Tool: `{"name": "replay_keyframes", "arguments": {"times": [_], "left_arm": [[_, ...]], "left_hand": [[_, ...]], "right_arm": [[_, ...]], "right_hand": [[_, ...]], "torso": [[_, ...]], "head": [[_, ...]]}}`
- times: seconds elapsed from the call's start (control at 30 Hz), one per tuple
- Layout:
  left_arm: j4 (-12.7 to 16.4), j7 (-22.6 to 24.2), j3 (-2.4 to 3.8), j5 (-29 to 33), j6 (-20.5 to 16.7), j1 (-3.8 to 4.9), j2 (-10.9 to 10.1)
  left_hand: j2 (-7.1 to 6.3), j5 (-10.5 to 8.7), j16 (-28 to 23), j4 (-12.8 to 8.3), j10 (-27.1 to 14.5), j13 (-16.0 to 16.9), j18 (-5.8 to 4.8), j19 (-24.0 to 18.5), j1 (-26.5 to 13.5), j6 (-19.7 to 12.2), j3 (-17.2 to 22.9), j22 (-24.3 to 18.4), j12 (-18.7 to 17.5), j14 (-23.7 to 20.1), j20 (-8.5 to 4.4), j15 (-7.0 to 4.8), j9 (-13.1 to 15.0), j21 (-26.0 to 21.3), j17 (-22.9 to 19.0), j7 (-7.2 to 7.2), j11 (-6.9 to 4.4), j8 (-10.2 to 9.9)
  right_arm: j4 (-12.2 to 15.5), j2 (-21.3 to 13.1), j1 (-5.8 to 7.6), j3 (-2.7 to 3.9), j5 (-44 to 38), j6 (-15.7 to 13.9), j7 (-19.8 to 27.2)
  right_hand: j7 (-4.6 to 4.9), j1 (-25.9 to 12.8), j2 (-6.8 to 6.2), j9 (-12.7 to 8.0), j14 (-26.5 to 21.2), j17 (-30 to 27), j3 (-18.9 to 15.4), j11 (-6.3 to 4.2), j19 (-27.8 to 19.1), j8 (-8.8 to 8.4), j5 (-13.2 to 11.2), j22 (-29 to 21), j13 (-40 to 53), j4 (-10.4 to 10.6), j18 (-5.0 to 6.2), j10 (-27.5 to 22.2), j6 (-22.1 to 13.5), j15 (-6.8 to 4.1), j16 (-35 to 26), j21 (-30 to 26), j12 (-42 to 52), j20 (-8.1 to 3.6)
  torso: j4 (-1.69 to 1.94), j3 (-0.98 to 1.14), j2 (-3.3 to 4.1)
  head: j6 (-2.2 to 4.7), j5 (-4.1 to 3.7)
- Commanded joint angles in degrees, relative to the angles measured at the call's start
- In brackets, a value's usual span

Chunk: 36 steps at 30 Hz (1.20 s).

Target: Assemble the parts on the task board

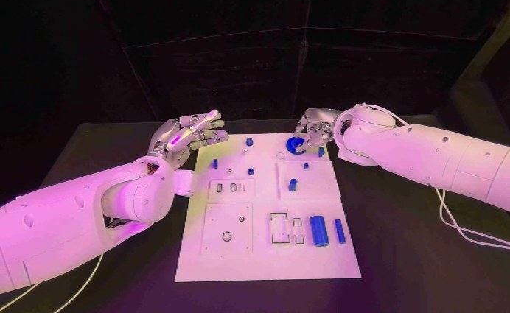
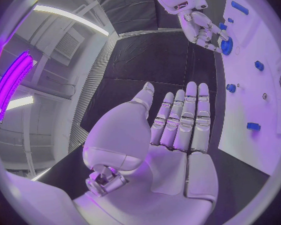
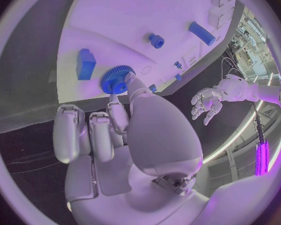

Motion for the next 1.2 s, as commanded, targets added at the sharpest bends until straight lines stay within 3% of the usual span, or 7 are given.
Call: {"name": "replay_keyframes", "arguments": {"times": [0.03,0.27,0.67,0.9,0.93,1.2], "left_arm": [[0.0,0.3,0.06,-0.1,1.1,0.09,0.1],[-0.2,0.3,0.06,-0.1,1.6,0.09,0.1],[-0.2,0.2,0.06,-0.1,1.8,0.09,0.1],[-0.1,0.1,0.06,-0.1,1.8,0.09,0.0],[0.0,0.1,0.06,-0.1,1.8,0.09,0.0],[0.1,0.1,0.06,-0.1,1.8,0.09,-0.3]], "left_hand": [[-0.07,0.26,-0.4,-0.4,0.4,-0.1,0.31,0.4,0.5,0.3,0.1,-0.1,-0.2,0.2,0.02,0.02,-0.1,-0.4,0.1,-0.01,-0.06,-0.3],[-0.10,0.26,-0.4,-0.5,0.4,-0.1,0.31,0.4,0.5,0.3,0.1,-0.1,-0.2,0.2,0.03,0.03,-0.1,-0.4,0.1,-0.09,-0.04,-0.3],[-0.11,0.26,-0.5,-0.6,0.5,-0.1,0.31,0.4,0.6,0.3,0.1,-0.1,-0.2,0.2,0.03,0.04,-0.1,-0.5,0.1,-0.17,-0.03,-0.3],[-0.11,0.26,-0.5,-0.6,0.5,-0.1,0.31,0.4,0.6,0.3,0.1,-0.1,-0.2,0.2,0.03,0.04,-0.1,-0.5,0.1,-0.17,-0.03,-0.3],[-0.11,0.26,-0.5,-0.6,0.5,-0.1,0.31,0.4,0.6,0.3,0.1,-0.1,-0.2,0.2,0.03,0.04,-0.1,-0.5,0.1,-0.17,-0.03,-0.3],[-0.11,0.26,-0.5,-0.6,0.5,-0.1,0.31,0.4,0.6,0.3,0.1,-0.1,-0.2,0.2,0.03,0.04,-0.1,-0.5,0.1,-0.17,-0.03,-0.3]], "right_arm": [[-0.2,0.1,-0.24,-0.18,-1.5,0.0,0.0],[-0.2,0.3,-0.50,-0.18,-2.2,-0.5,0.5],[1.0,0.2,-0.60,-0.18,-2.1,-3.8,1.5],[3.3,-0.4,-0.60,-0.17,-1.7,-8.6,1.1],[4.2,-0.7,-0.60,-0.16,-1.9,-10.1,0.8],[9.5,-1.4,-0.59,-0.15,-4.1,-14.3,-0.8]], "right_hand": [[0.09,1.6,0.85,0.1,4.9,10.6,1.5,-0.12,0.4,0.65,-1.7,0.7,0.5,-1.0,-0.52,0.5,1.0,-0.12,0.4,0.3,0.6,-0.08],[0.00,2.2,1.72,0.0,5.0,11.0,3.8,-0.18,0.4,1.02,-3.6,0.9,1.2,-2.2,-0.55,1.0,2.4,-0.13,0.5,0.3,1.4,-0.08],[-0.88,-0.4,1.78,-0.2,5.1,11.2,6.0,-0.88,0.6,1.37,-1.3,1.2,3.0,-1.8,-0.61,2.3,5.7,-0.77,0.6,0.5,3.3,-0.61],[-0.97,-2.1,1.07,-0.3,5.1,11.4,6.9,-1.00,0.8,0.54,0.9,1.6,3.2,-1.3,-0.68,2.4,5.9,-0.85,0.7,0.6,3.4,-0.75],[-1.00,-2.3,0.86,-0.3,5.1,11.4,7.2,-1.03,0.9,0.38,1.6,1.6,3.3,-1.2,-0.69,2.5,6.1,-0.87,0.7,0.6,3.5,-0.78],[-1.08,-3.3,-0.04,-0.3,5.1,11.4,8.5,-1.11,1.1,-0.22,3.8,2.0,3.4,-1.1,-0.79,2.6,6.6,-0.97,0.7,0.8,3.5,-0.89]], "torso": [[-0.05,0.01,-0.01],[-0.02,0.00,-0.01],[0.00,-0.02,-0.02],[0.00,-0.07,-0.03],[0.04,-0.11,-0.04],[0.03,-0.07,-0.02]], "head": [[-0.08,-0.10],[-0.14,-0.10],[-0.12,0.06],[-0.02,0.08],[0.01,0.10],[0.00,0.52]]}}
